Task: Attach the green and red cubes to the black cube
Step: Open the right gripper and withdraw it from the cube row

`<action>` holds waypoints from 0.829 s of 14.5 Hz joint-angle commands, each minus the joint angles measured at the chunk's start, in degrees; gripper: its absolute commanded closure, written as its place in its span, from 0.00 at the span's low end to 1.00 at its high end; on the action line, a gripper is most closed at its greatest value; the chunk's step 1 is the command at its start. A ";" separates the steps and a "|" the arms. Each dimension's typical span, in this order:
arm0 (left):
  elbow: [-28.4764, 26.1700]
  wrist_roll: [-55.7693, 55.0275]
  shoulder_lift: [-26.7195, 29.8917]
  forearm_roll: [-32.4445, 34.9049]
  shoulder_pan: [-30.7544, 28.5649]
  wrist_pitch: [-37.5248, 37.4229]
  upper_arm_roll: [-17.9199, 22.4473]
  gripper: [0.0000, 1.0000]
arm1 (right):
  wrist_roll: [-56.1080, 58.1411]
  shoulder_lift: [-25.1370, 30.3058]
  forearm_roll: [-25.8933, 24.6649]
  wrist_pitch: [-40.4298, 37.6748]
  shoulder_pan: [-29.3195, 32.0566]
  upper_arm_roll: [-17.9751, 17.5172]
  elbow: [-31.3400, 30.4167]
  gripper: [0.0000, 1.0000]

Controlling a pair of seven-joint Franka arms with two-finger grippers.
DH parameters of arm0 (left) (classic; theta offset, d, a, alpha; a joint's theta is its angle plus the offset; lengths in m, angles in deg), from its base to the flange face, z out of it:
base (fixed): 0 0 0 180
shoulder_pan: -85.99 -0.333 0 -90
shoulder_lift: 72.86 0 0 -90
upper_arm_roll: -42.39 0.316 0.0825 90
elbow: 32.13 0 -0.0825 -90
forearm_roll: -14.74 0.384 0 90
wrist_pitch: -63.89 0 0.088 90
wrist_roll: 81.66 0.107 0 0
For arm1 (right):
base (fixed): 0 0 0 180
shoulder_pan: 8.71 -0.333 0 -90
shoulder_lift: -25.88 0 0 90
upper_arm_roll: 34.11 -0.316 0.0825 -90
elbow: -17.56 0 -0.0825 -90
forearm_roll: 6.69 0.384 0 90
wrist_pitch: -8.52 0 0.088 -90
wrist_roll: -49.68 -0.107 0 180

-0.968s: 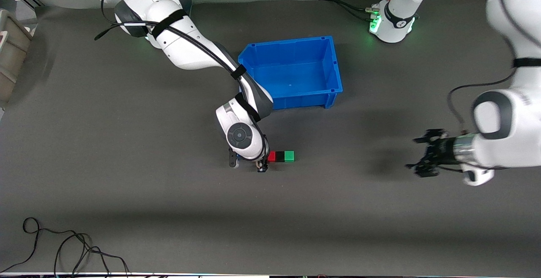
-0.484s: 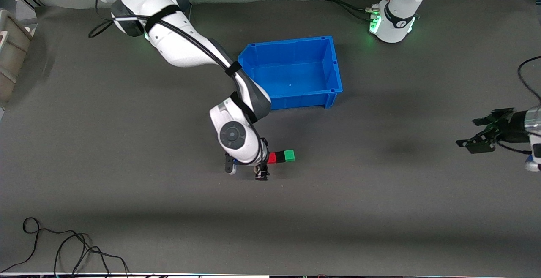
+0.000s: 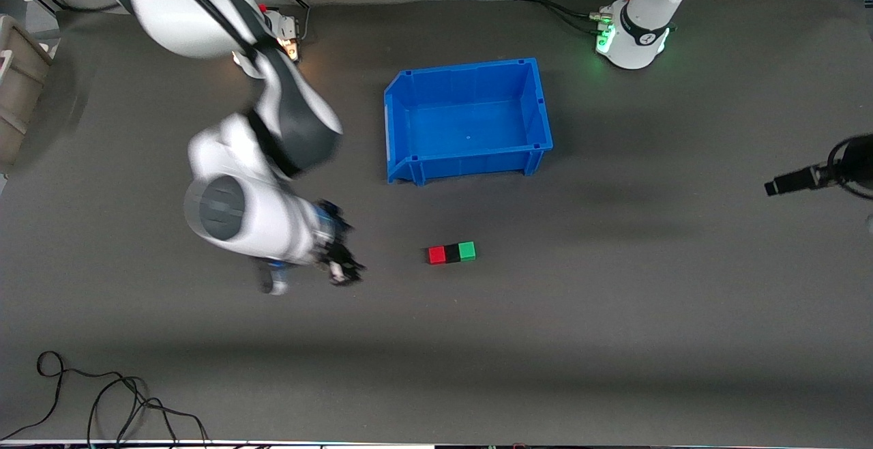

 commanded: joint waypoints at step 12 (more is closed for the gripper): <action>-1.01 3.70 7.68 4.10 2.89 -0.32 -4.71 0.00 | 79.27 29.27 -7.80 -11.93 12.73 13.04 -24.13 0.11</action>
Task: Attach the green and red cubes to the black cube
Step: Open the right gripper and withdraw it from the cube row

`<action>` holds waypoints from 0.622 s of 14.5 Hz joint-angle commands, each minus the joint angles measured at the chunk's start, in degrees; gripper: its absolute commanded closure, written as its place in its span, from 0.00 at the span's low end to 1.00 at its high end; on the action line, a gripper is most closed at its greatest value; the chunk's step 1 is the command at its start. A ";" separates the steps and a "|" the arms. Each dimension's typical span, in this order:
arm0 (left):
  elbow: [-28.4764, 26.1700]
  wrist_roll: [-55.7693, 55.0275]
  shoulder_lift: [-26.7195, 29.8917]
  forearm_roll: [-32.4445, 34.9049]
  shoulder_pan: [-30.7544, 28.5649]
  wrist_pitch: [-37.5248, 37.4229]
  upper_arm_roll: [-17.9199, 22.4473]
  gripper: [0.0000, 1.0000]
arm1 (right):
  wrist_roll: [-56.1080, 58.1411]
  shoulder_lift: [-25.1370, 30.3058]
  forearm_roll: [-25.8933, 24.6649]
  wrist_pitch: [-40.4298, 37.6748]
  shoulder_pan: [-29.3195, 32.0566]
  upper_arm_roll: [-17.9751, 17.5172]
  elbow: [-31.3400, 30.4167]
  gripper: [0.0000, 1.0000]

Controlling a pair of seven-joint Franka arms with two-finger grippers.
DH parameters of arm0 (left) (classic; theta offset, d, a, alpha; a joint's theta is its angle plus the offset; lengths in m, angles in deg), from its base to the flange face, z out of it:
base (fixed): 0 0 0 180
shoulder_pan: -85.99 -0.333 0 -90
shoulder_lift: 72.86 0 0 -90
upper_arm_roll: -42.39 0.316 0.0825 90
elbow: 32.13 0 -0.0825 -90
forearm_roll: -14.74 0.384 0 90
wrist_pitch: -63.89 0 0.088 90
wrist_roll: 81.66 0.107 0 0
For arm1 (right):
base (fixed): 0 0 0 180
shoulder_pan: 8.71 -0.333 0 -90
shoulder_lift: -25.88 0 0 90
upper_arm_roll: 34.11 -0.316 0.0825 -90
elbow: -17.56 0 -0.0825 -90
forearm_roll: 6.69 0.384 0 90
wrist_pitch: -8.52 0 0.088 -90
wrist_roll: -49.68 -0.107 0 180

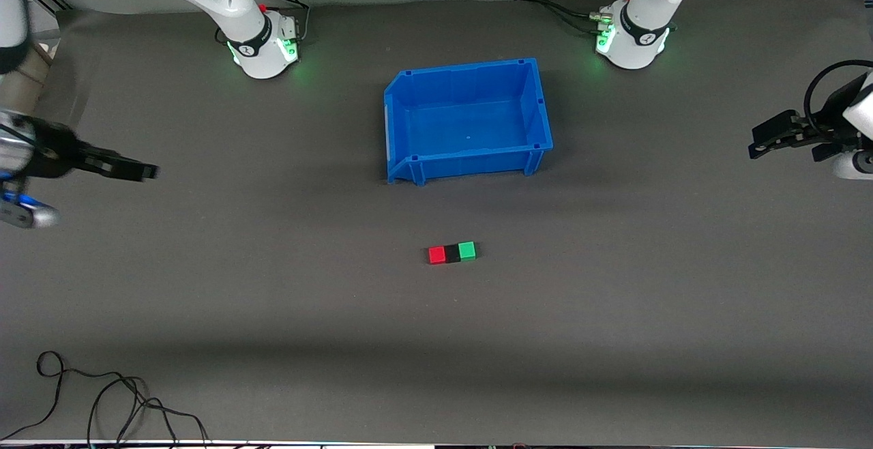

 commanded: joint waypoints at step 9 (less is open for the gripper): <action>-0.56 -1.98 0.97 0.18 11.19 1.77 10.59 0.00 | 7.29 10.27 -8.01 18.43 -4.03 0.11 -16.80 0.04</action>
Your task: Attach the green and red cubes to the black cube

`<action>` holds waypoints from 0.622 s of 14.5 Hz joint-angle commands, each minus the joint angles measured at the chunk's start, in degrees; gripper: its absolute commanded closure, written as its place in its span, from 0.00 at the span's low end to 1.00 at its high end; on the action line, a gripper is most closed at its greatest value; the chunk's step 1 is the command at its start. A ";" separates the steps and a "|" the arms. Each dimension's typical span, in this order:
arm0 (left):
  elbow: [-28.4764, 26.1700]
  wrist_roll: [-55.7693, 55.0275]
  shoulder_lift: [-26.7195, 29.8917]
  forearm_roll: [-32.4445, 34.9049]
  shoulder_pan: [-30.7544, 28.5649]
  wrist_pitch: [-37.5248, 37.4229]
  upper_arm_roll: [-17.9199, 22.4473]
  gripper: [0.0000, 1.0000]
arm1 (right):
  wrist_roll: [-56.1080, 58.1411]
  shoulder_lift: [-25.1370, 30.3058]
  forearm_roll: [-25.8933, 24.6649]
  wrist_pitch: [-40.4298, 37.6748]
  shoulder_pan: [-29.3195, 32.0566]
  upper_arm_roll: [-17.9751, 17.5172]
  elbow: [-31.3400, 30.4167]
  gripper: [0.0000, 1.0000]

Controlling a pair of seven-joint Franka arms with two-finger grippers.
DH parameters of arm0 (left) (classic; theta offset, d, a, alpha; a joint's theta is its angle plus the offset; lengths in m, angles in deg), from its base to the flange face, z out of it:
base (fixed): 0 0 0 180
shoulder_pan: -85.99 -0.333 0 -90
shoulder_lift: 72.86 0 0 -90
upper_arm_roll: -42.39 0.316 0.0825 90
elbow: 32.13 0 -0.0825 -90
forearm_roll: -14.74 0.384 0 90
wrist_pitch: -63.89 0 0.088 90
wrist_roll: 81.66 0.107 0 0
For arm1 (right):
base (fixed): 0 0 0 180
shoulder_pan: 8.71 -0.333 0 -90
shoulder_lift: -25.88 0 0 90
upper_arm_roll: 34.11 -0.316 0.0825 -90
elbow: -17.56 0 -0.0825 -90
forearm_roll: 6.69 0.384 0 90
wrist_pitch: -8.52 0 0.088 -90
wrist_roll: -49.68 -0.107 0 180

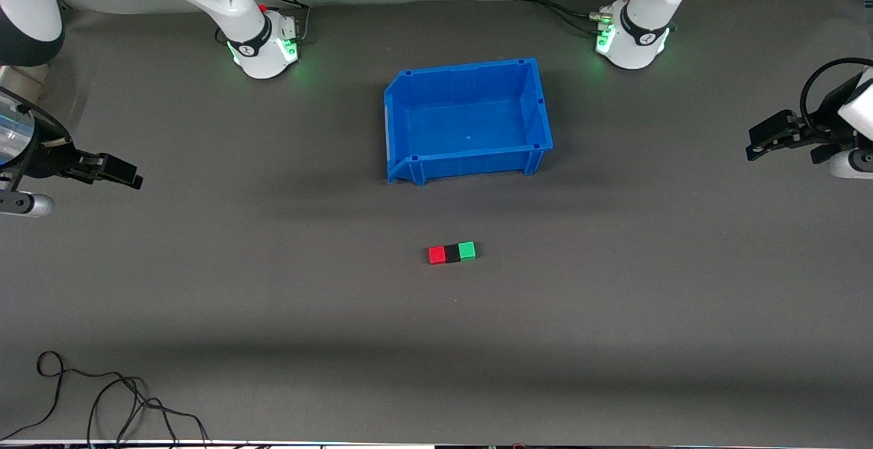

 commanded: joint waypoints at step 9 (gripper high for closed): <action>-0.55 -1.53 1.00 1.00 3.16 -0.03 3.10 0.00 | 1.42 2.04 -1.19 0.97 5.15 -4.50 -2.14 0.02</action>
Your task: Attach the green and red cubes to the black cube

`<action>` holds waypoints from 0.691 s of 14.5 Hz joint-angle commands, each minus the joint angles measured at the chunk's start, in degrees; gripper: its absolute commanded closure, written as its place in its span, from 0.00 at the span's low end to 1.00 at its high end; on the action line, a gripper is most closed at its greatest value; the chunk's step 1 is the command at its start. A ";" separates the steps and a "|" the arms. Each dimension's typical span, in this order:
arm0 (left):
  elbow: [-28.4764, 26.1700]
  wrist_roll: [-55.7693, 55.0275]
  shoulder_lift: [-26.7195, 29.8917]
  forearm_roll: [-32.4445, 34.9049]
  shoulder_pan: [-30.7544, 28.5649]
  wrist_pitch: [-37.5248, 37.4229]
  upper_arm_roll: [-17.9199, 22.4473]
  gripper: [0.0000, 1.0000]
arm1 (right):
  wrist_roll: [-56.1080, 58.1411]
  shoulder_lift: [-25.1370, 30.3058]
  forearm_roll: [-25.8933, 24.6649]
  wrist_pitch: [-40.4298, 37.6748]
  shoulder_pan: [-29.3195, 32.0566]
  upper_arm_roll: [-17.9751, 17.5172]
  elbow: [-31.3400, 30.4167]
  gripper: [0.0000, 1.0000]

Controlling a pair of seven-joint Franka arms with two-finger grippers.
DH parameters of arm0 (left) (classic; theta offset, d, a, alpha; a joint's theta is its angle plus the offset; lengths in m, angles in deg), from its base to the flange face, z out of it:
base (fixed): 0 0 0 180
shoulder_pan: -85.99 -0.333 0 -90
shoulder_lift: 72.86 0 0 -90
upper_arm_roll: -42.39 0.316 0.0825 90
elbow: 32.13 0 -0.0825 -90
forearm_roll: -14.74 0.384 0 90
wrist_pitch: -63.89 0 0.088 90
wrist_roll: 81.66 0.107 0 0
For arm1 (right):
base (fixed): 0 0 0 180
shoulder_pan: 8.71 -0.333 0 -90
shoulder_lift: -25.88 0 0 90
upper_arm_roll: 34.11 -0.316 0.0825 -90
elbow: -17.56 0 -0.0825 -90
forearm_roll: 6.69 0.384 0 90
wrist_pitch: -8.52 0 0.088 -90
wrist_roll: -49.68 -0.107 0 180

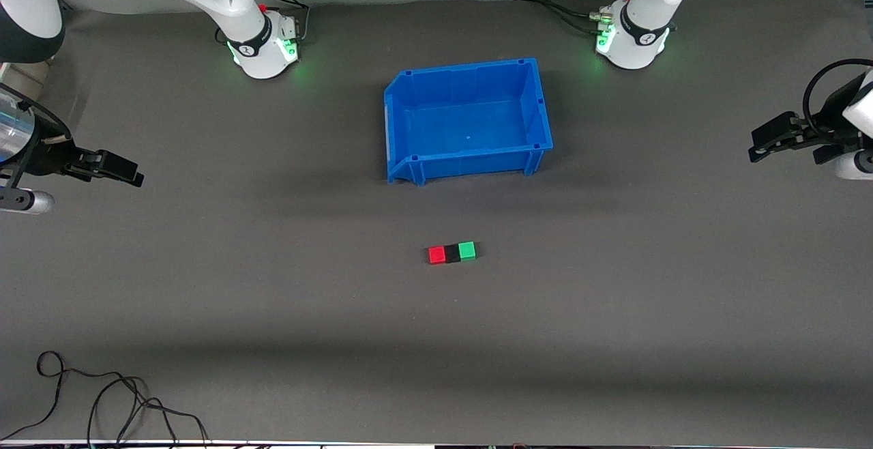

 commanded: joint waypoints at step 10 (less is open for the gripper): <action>-0.02 0.02 0.91 1.24 1.21 -0.75 0.70 0.00 | 3.71 1.90 -0.99 -0.47 14.12 -14.11 0.69 0.02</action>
